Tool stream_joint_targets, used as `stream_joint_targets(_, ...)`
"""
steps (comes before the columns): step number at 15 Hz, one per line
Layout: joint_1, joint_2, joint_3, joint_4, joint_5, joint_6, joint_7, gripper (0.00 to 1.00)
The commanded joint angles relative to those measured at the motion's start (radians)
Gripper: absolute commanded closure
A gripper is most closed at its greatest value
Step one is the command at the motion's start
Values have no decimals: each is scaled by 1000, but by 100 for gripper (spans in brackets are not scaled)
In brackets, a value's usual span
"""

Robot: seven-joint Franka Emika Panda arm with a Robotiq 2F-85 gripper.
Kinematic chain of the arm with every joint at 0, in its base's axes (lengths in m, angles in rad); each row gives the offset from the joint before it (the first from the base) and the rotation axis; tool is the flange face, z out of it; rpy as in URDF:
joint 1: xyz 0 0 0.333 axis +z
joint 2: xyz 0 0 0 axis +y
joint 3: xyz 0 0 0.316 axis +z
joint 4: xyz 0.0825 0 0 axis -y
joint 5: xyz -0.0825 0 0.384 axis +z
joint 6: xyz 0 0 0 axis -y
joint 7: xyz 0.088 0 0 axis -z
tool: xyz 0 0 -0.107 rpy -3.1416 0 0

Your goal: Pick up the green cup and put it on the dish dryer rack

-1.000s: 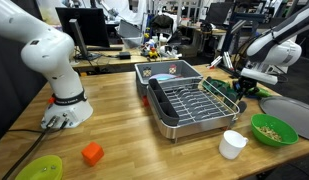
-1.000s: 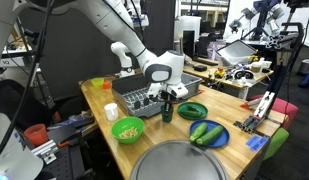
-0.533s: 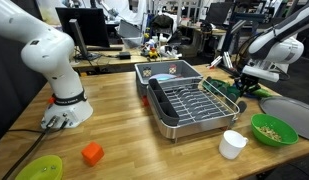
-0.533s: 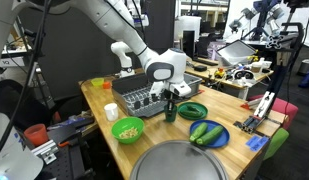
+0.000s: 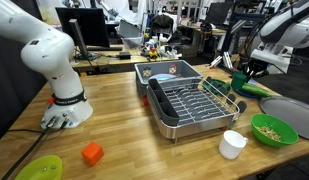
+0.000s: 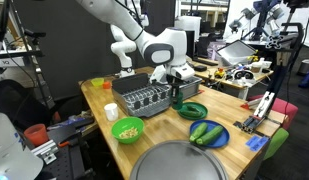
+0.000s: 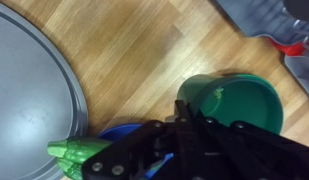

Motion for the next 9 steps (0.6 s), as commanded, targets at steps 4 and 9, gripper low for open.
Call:
stream_joint_targets(4,90,-231,11,-123,-79,59,1,99)
stream_joint_targets(9,152,-283,93,-111,-158,32,-72,99)
